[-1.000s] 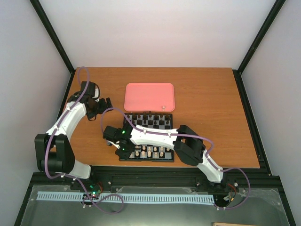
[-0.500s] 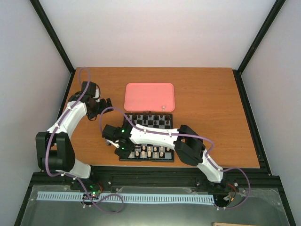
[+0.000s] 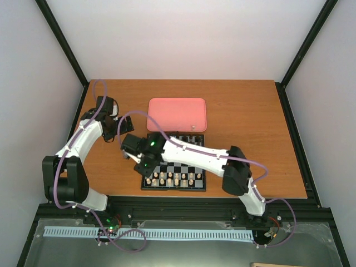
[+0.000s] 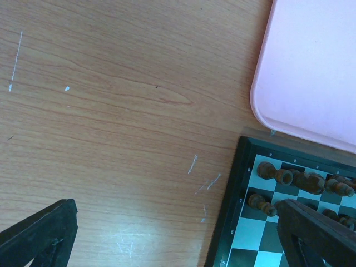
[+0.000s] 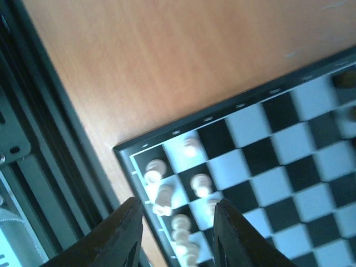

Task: Set up the chess pieces on the board
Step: Place the chess piece on the chessboard, then pick up the chess piece from the storage box.

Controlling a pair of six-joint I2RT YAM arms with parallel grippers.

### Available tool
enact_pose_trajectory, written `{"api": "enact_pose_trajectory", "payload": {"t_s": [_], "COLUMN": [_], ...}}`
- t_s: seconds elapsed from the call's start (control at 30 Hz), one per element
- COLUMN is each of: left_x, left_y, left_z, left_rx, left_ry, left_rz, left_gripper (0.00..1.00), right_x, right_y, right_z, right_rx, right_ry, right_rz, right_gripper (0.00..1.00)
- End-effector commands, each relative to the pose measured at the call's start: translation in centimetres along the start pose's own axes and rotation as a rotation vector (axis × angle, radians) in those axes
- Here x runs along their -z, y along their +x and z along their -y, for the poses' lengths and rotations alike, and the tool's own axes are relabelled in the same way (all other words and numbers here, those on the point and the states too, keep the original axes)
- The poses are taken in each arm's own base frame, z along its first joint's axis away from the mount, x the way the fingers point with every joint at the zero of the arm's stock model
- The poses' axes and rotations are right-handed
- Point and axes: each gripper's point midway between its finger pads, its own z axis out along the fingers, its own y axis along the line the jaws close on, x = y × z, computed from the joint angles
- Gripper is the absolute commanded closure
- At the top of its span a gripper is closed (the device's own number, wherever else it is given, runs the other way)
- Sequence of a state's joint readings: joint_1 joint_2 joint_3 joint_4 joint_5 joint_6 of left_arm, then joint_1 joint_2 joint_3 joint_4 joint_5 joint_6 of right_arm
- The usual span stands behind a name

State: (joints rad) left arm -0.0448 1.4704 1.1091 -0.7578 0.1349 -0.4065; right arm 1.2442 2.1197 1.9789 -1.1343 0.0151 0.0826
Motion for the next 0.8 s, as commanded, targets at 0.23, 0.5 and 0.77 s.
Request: {"api": "enact_pose_trajectory", "payload": {"t_s": [0.23,0.5,0.77], "left_x": [0.9,0.7,-0.1], "left_y": [-1.5,-1.9,-2.0], "left_z": [0.9,1.1,0.9], "left_rx": [-0.022,-0.026,-0.024], "left_ry": [0.017,0.015,0.002], "left_rz": [0.028,0.016,0.000], "left_gripper": [0.00,0.00,0.00], "right_x": [7.1,2.2,-2.2], "right_y": [0.4,5.3,8.0], "right_z": [21.2,32.7,33.6], "right_rx": [-0.484,-0.723,-0.729], "right_ry": [0.298,0.378,0.352], "right_rz": [0.133,0.048,-0.067], "right_gripper": [0.56,0.57,0.57]}}
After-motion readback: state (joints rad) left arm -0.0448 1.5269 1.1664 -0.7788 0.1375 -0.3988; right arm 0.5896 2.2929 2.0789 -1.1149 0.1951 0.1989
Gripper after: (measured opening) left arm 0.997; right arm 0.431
